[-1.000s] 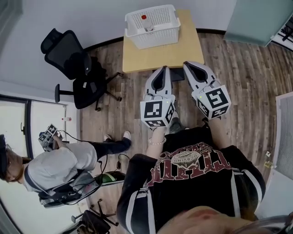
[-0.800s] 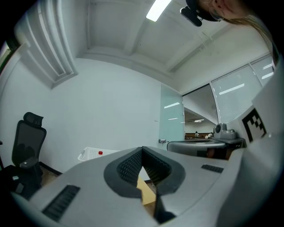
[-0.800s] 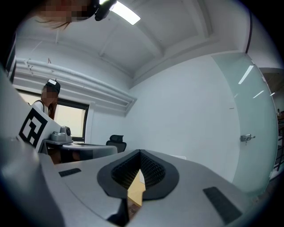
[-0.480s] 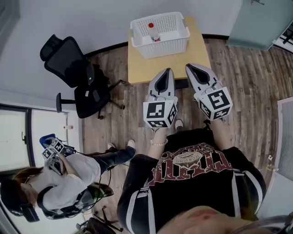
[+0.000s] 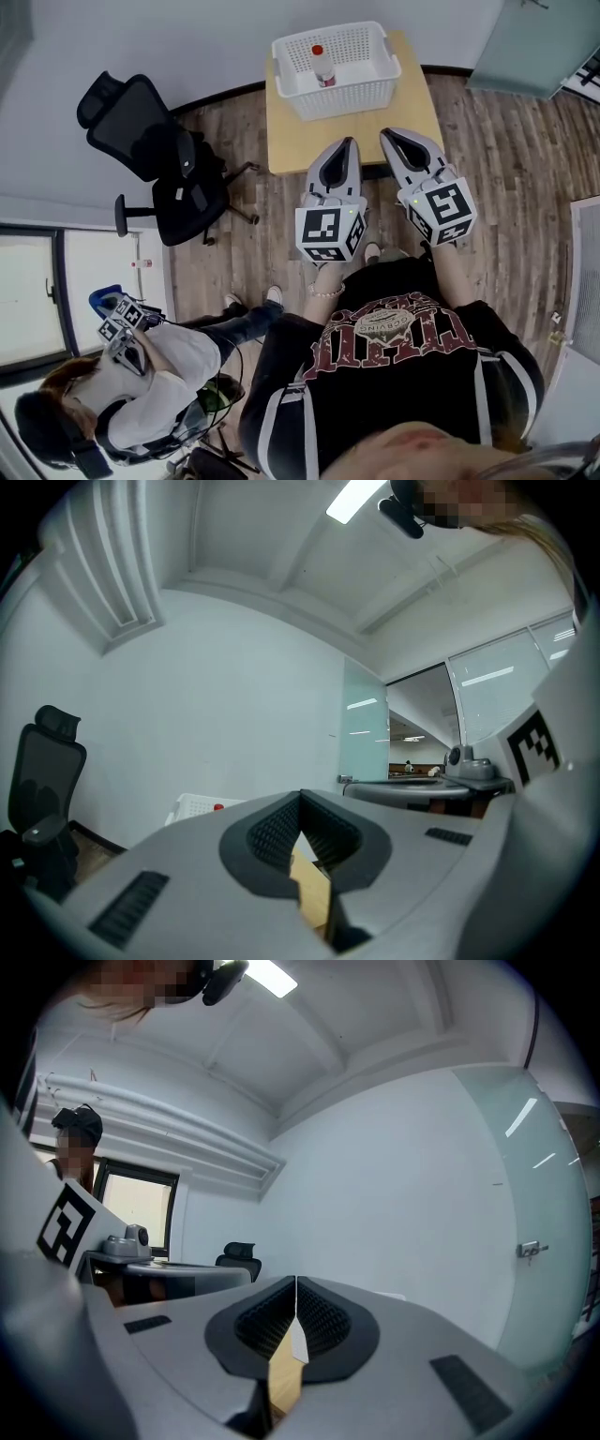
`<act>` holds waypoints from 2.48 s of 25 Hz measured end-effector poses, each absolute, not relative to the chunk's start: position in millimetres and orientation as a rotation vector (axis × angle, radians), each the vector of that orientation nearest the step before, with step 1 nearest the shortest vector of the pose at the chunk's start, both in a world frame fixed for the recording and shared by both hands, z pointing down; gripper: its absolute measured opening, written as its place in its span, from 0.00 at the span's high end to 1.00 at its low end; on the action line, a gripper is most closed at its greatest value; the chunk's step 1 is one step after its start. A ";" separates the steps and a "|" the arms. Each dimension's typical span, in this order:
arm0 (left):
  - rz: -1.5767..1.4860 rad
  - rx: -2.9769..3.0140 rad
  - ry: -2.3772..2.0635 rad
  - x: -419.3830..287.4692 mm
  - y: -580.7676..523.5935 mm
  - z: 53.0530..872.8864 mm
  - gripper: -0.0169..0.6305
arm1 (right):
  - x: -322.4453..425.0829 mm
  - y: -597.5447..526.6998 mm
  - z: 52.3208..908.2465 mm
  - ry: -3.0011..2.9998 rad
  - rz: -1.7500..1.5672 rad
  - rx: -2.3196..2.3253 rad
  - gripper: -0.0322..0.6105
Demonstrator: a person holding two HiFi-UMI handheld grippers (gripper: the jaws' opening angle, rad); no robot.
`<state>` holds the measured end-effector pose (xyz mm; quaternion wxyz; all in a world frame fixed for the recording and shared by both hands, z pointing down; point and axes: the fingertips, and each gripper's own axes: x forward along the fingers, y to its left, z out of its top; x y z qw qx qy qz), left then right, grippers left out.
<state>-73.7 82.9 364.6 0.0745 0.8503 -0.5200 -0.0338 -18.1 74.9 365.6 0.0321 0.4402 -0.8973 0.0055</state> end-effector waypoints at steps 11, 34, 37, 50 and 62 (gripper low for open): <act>-0.087 2.525 -1.591 -89.8 57.4 372.3 0.90 | -31.0 48.5 372.7 -2.767 0.033 1.333 0.92; -0.037 2.448 -1.692 -75.4 -70.0 369.1 0.90 | -23.0 -85.1 368.8 -2.812 0.048 1.161 0.92; -0.023 2.432 -1.721 -73.2 -85.0 368.6 0.90 | -23.2 -102.2 368.5 -2.828 0.056 1.124 0.92; -0.029 2.340 -1.800 -69.0 -134.9 381.3 0.90 | -24.3 -152.6 378.1 -2.867 0.057 0.948 0.92; -0.024 2.299 -1.790 -83.4 -170.8 394.4 0.90 | -26.9 -188.8 394.7 -2.830 0.102 0.963 0.92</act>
